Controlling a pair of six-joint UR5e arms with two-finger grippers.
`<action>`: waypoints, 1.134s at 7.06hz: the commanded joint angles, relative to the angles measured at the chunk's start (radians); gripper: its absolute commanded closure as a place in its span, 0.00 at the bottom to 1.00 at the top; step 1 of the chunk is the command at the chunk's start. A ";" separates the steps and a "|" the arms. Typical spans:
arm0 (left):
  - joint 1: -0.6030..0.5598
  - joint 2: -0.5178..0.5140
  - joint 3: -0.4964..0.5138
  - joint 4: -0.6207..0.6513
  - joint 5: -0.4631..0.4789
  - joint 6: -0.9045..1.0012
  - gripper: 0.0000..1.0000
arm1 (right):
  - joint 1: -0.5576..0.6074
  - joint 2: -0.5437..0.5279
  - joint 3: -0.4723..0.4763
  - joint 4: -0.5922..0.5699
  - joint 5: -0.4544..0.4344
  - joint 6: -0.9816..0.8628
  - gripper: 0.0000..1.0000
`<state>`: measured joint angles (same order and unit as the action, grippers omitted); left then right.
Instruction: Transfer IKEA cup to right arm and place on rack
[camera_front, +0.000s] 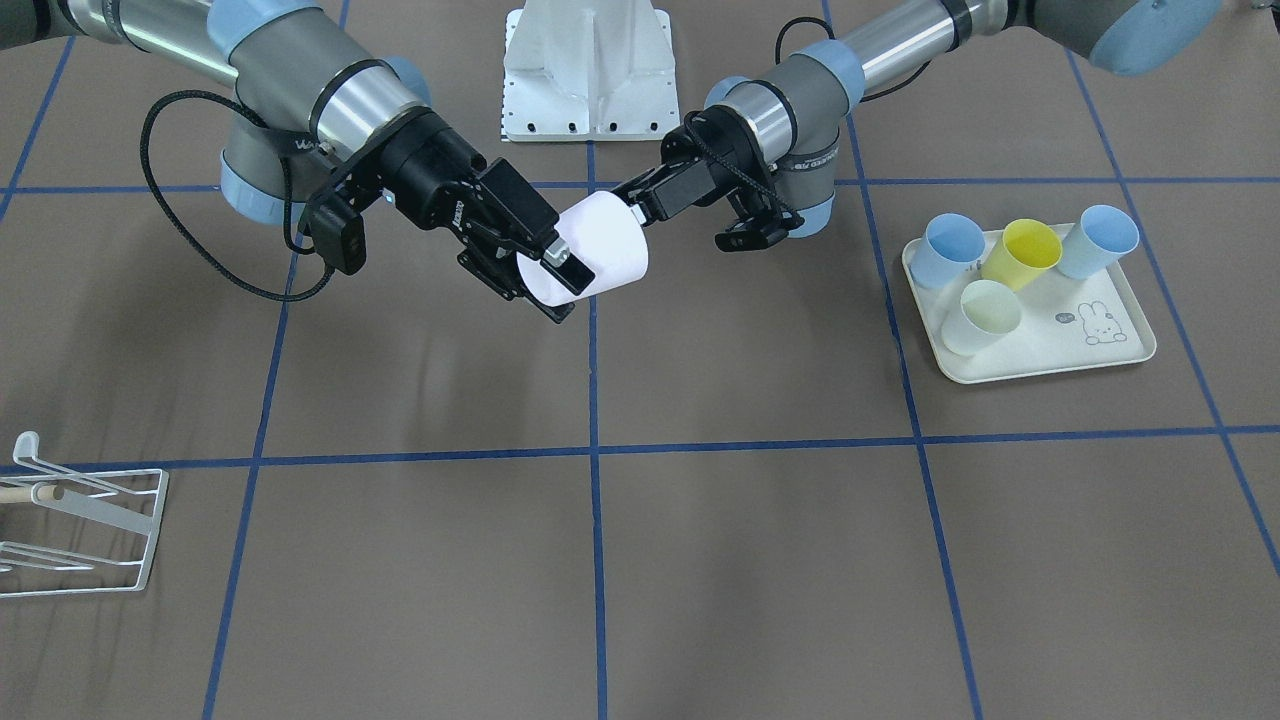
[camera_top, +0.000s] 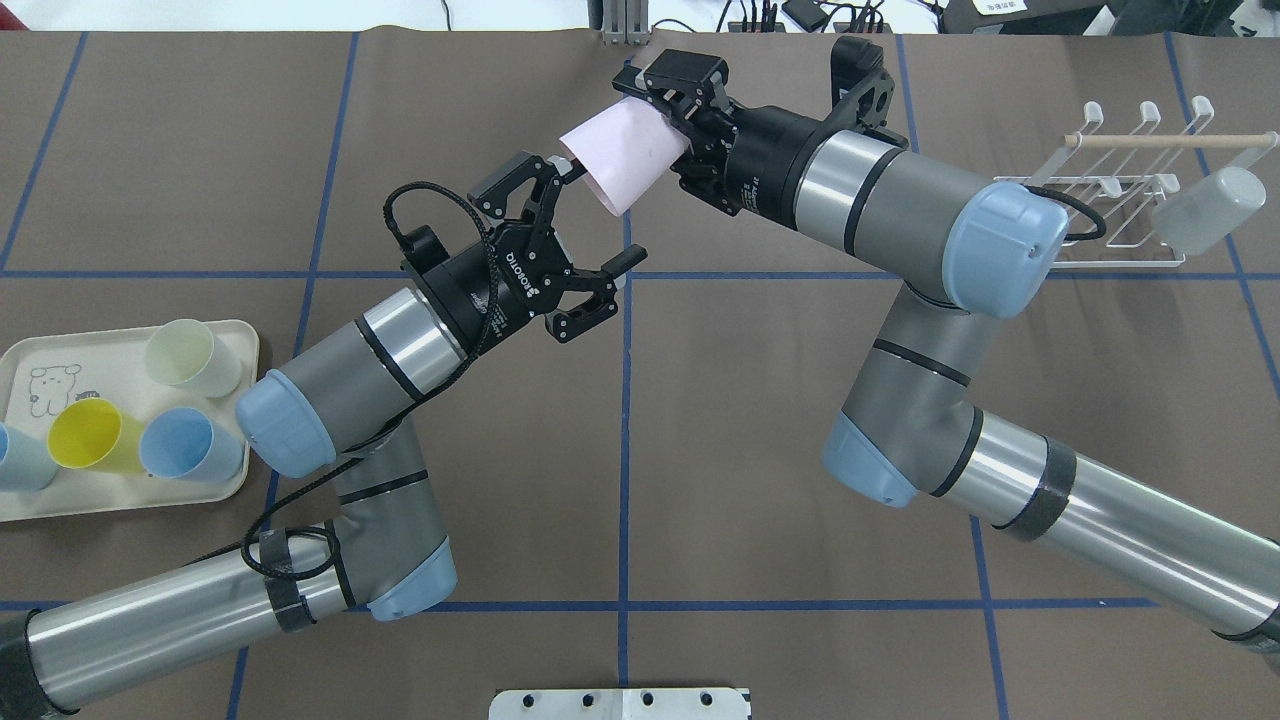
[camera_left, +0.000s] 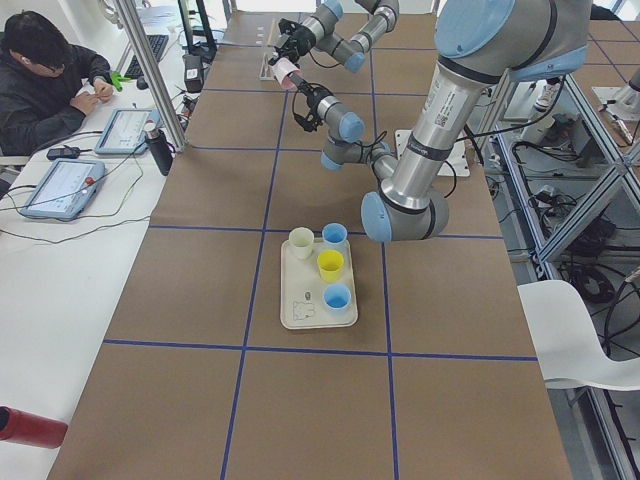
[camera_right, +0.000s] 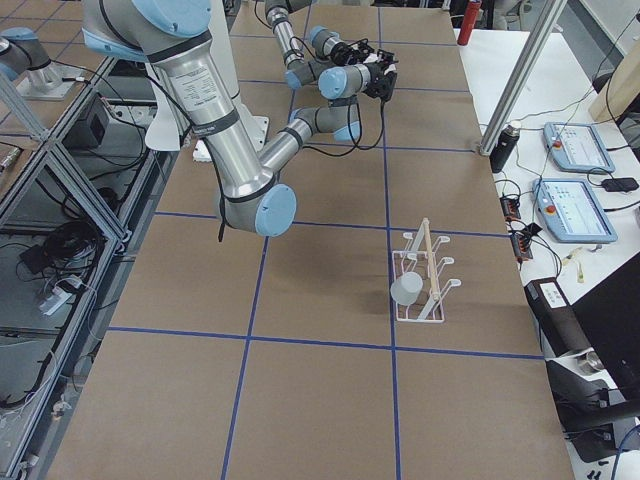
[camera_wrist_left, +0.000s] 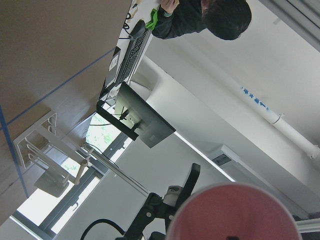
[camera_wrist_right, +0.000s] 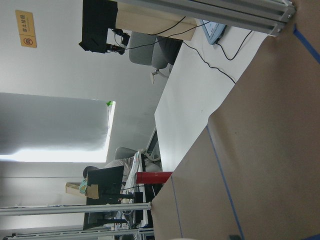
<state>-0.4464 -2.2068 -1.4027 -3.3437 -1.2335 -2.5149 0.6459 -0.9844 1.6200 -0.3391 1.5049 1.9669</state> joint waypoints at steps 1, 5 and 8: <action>0.000 0.006 0.002 -0.002 0.000 0.022 0.00 | 0.047 -0.002 0.001 0.002 0.009 0.006 1.00; -0.002 -0.004 -0.002 0.001 -0.015 0.178 0.00 | 0.174 -0.094 -0.009 -0.032 0.012 -0.165 1.00; -0.005 -0.001 -0.004 0.023 -0.023 0.353 0.00 | 0.279 -0.261 0.046 -0.231 0.005 -0.560 1.00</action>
<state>-0.4503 -2.2084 -1.4063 -3.3285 -1.2520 -2.2458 0.8755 -1.1724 1.6383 -0.4877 1.5139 1.5743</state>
